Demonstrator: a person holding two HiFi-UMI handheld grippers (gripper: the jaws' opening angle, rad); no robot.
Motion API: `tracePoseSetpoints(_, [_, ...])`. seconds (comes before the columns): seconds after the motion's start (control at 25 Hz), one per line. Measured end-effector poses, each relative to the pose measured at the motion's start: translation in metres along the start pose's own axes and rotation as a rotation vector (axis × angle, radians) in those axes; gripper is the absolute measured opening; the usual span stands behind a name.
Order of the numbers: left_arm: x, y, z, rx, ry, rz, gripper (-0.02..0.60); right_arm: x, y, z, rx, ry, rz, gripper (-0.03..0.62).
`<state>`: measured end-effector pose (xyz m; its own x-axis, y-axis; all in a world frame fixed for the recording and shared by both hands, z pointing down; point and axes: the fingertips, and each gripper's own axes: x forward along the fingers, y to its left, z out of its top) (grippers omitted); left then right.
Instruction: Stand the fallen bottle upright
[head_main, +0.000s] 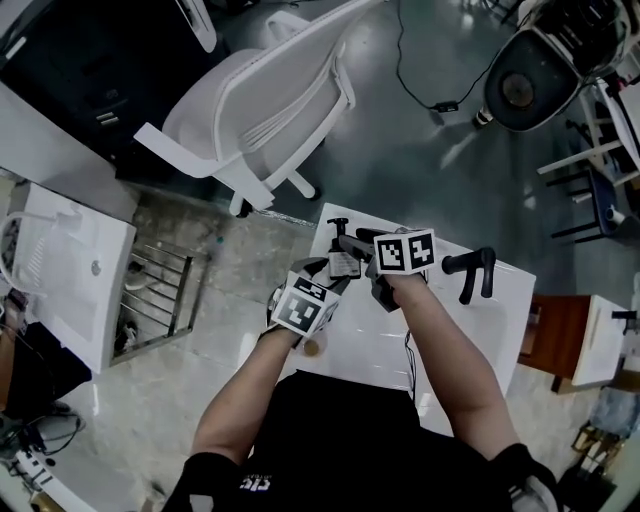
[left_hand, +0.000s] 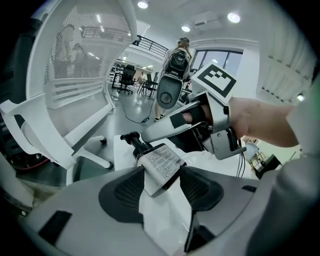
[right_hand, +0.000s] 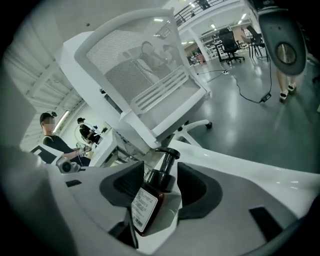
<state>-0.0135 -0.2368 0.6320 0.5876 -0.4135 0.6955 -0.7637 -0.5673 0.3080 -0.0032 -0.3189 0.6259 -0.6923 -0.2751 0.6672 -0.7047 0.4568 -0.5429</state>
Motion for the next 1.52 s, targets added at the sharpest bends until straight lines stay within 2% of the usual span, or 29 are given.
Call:
tracePoseSetpoints(0.12, [0.006, 0.000, 0.006, 0.018, 0.015, -0.022, 0.241, 0.002, -0.009, -0.003, 0.033, 0.004, -0.002, 0.219])
tracePoseSetpoints(0.36, [0.020, -0.005, 0.023, 0.078, 0.047, -0.036, 0.290, -0.019, -0.028, -0.009, 0.140, -0.081, -0.019, 0.213])
tracePoseSetpoints(0.52, [0.027, -0.015, 0.024, 0.076, 0.048, -0.040, 0.336, -0.043, -0.037, -0.022, 0.167, -0.103, -0.029, 0.202])
tracePoseSetpoints(0.6, [0.027, -0.019, 0.023, 0.072, 0.057, -0.038, 0.351, -0.049, -0.033, -0.034, 0.195, -0.093, 0.016, 0.172])
tracePoseSetpoints(0.72, [0.030, -0.022, 0.024, 0.109, 0.064, -0.021, 0.367, -0.048, -0.018, -0.048, 0.231, -0.070, 0.099, 0.123])
tracePoseSetpoints(0.96, [0.028, -0.015, 0.018, 0.178, 0.116, 0.012, 0.387, -0.039, -0.005, -0.051, 0.221, -0.048, 0.113, 0.132])
tracePoseSetpoints(1.12, [0.022, -0.005, 0.014, 0.210, 0.137, 0.030, 0.390, -0.033, 0.012, -0.056, 0.207, -0.002, 0.190, 0.107])
tracePoseSetpoints(1.24, [0.019, -0.002, 0.012, 0.230, 0.140, 0.025, 0.388, -0.039, 0.012, -0.053, 0.233, -0.018, 0.242, 0.078])
tracePoseSetpoints(1.4, [0.020, -0.001, 0.015, 0.367, 0.138, 0.066, 0.387, -0.050, -0.018, -0.040, 0.211, -0.077, 0.157, 0.108])
tracePoseSetpoints(1.52, [0.022, -0.001, 0.014, 0.442, 0.154, 0.057, 0.387, -0.051, -0.033, -0.029, 0.214, -0.127, 0.113, 0.124])
